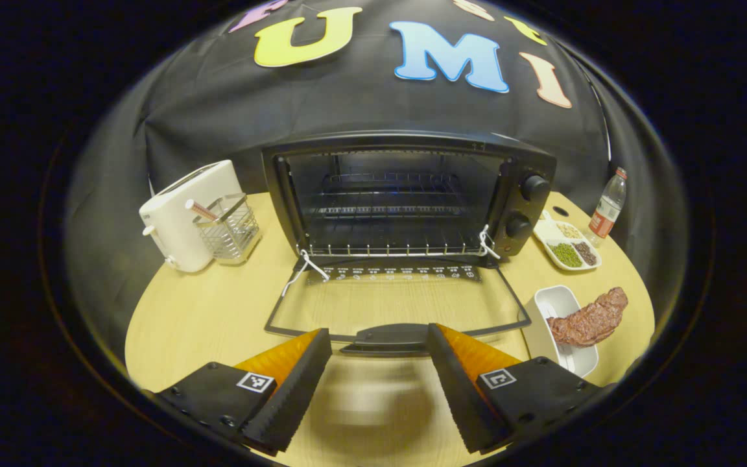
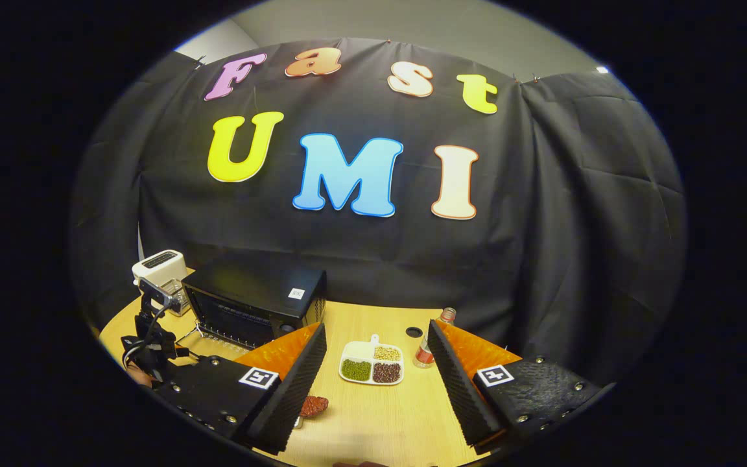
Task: Open the electric oven with the left hand, put the food in, and close the electric oven.
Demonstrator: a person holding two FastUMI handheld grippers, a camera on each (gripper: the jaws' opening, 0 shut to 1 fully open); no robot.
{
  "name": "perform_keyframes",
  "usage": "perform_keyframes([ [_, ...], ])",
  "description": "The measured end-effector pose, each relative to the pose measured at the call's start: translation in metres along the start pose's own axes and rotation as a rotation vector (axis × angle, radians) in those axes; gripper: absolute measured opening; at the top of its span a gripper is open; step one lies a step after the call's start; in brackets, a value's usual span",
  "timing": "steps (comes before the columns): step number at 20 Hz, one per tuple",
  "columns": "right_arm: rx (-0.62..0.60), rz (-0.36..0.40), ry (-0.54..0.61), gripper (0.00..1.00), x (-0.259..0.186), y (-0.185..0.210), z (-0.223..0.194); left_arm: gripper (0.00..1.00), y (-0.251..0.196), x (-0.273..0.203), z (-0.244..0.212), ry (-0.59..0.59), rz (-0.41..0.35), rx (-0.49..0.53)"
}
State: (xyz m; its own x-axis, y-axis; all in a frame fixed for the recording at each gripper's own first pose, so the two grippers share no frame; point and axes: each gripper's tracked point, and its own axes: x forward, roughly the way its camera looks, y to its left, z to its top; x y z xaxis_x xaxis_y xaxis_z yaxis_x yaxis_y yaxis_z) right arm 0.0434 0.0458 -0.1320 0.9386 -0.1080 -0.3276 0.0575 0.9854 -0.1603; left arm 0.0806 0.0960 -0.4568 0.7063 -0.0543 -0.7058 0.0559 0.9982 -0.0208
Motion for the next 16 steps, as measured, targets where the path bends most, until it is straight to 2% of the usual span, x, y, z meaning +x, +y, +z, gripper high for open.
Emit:
perform_keyframes([
  [2,0.010,0.069,0.079,0.96,0.008,0.014,-0.025,1.00,0.003,-0.015,0.017,-0.053,0.009,-0.002],
  [6,0.088,0.145,0.175,0.93,0.019,0.024,-0.064,1.00,-0.002,-0.056,0.064,-0.181,0.003,-0.034],
  [10,0.156,0.253,0.275,0.93,0.033,0.038,-0.106,1.00,-0.009,-0.107,0.109,-0.312,0.010,-0.066],
  [11,0.179,0.288,0.305,0.94,0.037,0.044,-0.117,0.96,-0.010,-0.118,0.118,-0.335,0.010,-0.069],
  [12,0.208,0.322,0.335,0.96,0.041,0.050,-0.127,0.99,-0.012,-0.128,0.126,-0.355,0.010,-0.066],
  [15,0.332,0.403,0.444,0.96,0.053,0.062,-0.159,0.99,-0.014,-0.154,0.144,-0.400,0.016,-0.050],
  [16,0.370,0.420,0.484,0.92,0.054,0.066,-0.169,0.99,-0.013,-0.160,0.148,-0.409,0.024,-0.043],
])
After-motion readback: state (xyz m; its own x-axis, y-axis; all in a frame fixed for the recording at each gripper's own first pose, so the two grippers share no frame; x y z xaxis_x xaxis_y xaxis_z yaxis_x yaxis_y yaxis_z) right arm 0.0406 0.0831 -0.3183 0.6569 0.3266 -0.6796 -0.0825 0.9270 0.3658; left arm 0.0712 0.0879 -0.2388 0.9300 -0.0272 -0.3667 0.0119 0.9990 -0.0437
